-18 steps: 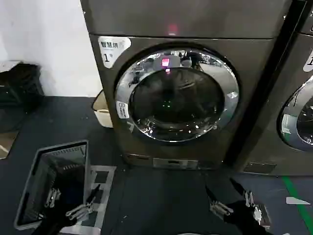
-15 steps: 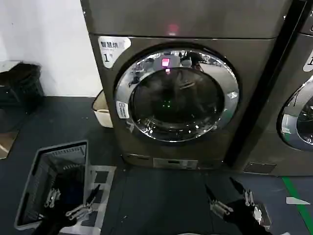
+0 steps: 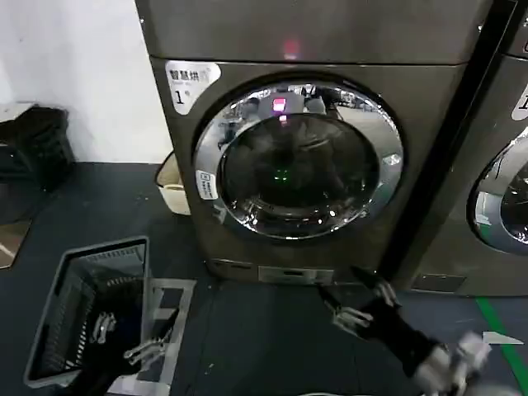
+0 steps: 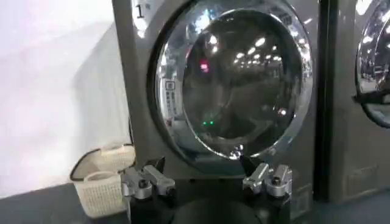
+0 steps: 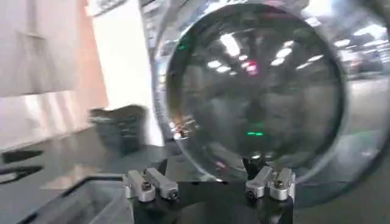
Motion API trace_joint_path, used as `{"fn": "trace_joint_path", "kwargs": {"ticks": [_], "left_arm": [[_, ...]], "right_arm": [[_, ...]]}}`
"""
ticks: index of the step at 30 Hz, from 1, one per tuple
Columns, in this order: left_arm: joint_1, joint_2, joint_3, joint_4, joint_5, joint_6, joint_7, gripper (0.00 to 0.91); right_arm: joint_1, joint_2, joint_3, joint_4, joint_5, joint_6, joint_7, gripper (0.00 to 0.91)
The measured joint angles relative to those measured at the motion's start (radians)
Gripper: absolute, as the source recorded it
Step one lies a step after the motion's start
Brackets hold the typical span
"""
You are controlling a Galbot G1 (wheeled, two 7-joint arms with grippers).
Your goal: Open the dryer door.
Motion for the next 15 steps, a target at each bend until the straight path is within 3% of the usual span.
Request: {"fn": "trace_joint_path", "kwargs": {"ticks": [9, 15], "left_arm": [[-0.015, -0.002, 0.018, 0.01, -0.023, -0.002, -0.002, 0.907], [-0.003, -0.014, 0.02, 0.005, -0.021, -0.004, -0.001, 0.907]], "right_arm": [[0.25, -0.083, -0.152, -0.185, 0.001, 0.041, -0.048, 0.907], [0.4, -0.075, -0.273, -0.279, 0.001, 0.042, -0.058, 0.907]]}}
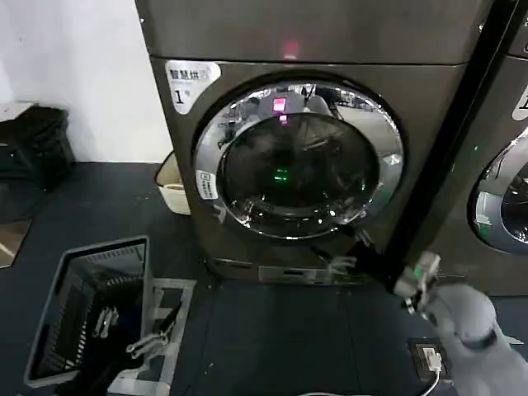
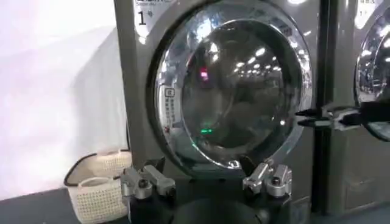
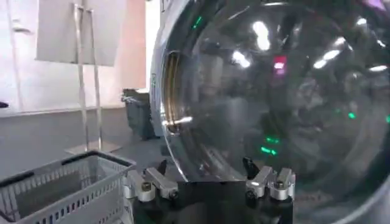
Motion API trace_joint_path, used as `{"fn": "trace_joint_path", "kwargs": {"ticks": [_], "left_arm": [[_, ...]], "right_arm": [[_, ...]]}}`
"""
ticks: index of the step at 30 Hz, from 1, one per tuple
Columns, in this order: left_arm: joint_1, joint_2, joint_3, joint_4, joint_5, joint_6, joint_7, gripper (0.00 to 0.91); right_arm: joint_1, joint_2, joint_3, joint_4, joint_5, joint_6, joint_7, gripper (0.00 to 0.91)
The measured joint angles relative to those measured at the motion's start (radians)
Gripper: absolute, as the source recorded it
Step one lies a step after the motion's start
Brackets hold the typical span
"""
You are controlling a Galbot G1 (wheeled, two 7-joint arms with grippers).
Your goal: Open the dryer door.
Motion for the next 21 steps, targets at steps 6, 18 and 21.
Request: {"fn": "trace_joint_path", "kwargs": {"ticks": [6, 18, 21], "left_arm": [[0.015, -0.013, -0.007, -0.012, 0.007, -0.002, 0.001, 0.907], [0.046, -0.05, -0.007, -0.027, 0.037, -0.009, 0.006, 0.907], [0.059, -0.053, -0.002, -0.026, 0.059, -0.014, 0.011, 0.907]], "right_arm": [[0.096, 0.033, -0.097, -0.074, -0.006, 0.007, -0.01, 0.907], [0.279, 0.098, -0.231, -0.207, -0.05, 0.023, -0.045, 0.907], [0.317, 0.116, -0.257, -0.233, -0.05, 0.026, -0.046, 0.907]]}}
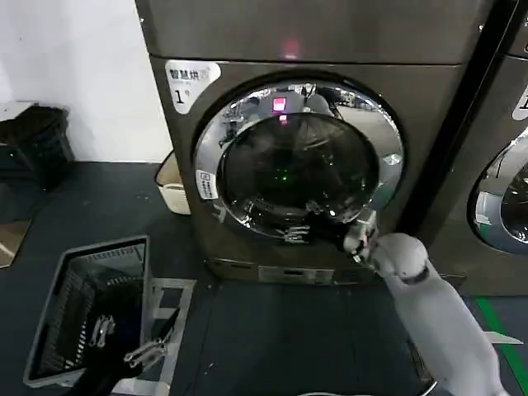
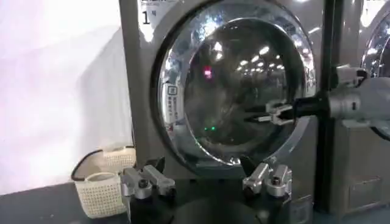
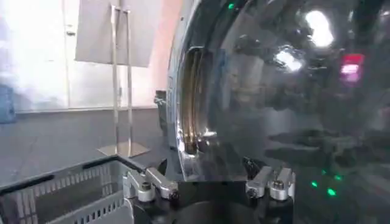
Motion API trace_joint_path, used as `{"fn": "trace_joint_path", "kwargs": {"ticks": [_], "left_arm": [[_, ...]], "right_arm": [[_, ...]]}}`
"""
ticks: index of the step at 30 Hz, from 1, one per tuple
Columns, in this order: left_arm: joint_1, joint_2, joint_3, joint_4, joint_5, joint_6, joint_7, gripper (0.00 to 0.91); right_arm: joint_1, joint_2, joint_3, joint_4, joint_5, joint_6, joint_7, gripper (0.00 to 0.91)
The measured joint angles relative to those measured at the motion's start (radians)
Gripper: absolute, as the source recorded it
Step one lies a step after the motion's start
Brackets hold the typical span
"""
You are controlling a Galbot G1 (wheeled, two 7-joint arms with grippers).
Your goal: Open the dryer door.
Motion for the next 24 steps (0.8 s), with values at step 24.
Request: {"fn": "trace_joint_path", "kwargs": {"ticks": [24], "left_arm": [[0.0, -0.021, 0.005, -0.006, 0.001, 0.007, 0.004, 0.907]], "right_arm": [[0.137, 0.121, -0.135, -0.115, -0.01, 0.007, 0.004, 0.907]]}}
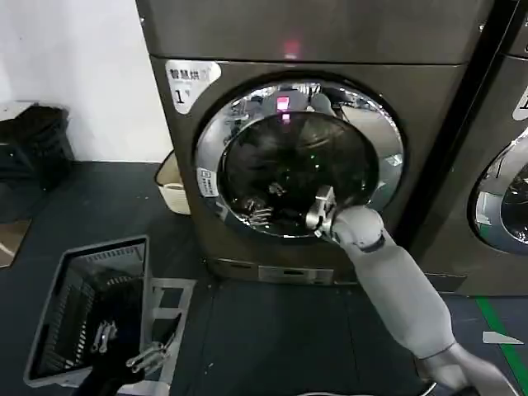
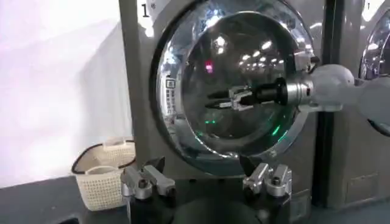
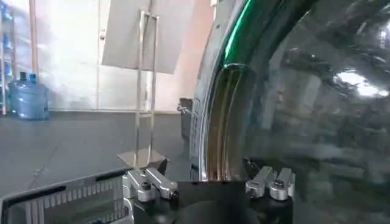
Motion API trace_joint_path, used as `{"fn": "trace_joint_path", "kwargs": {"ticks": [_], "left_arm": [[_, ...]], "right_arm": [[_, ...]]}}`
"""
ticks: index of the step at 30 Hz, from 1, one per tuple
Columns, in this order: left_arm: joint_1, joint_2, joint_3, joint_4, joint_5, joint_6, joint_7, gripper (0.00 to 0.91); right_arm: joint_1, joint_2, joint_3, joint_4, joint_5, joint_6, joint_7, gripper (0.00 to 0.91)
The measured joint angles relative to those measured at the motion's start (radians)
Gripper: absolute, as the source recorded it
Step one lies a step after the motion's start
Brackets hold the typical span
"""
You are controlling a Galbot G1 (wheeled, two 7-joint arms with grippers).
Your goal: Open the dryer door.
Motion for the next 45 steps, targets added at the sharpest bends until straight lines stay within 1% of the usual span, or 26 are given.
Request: {"fn": "trace_joint_path", "kwargs": {"ticks": [8, 14, 20, 24, 28, 31, 34, 37, 40, 45], "left_arm": [[0.001, -0.003, -0.004, -0.003, 0.0, 0.001, -0.001, 0.907], [0.001, -0.005, -0.003, -0.003, -0.001, 0.002, -0.001, 0.907], [0.003, -0.007, -0.006, -0.007, -0.012, 0.001, 0.007, 0.907], [-0.009, 0.001, -0.027, -0.002, -0.025, 0.004, 0.027, 0.907], [-0.032, 0.02, -0.061, 0.016, -0.062, 0.009, 0.027, 0.907], [-0.049, 0.035, -0.088, 0.035, -0.079, 0.009, 0.022, 0.907], [-0.064, 0.05, -0.112, 0.054, -0.107, 0.012, 0.02, 0.907], [-0.078, 0.066, -0.143, 0.072, -0.154, 0.028, -0.002, 0.907], [-0.09, 0.083, -0.175, 0.092, -0.163, 0.001, -0.014, 0.907], [-0.118, 0.118, -0.207, 0.136, -0.225, -0.005, -0.04, 0.907]], "right_arm": [[0.032, 0.055, -0.031, -0.056, -0.016, 0.004, 0.004, 0.907], [0.051, 0.079, -0.038, -0.092, -0.017, 0.006, 0.004, 0.907], [0.055, 0.082, -0.039, -0.087, 0.026, 0.003, -0.053, 0.907], [0.046, 0.062, -0.046, -0.06, 0.035, 0.002, -0.115, 0.907], [0.029, 0.031, -0.046, -0.013, 0.065, -0.006, -0.174, 0.907], [0.01, 0.006, -0.035, 0.025, 0.102, -0.028, -0.227, 0.907], [-0.011, -0.022, -0.027, 0.067, 0.113, -0.028, -0.282, 0.907], [-0.033, -0.051, -0.014, 0.105, 0.114, -0.031, -0.331, 0.907], [-0.057, -0.079, 0.001, 0.137, 0.142, -0.042, -0.38, 0.907], [-0.101, -0.129, 0.031, 0.196, 0.174, -0.053, -0.458, 0.907]]}}
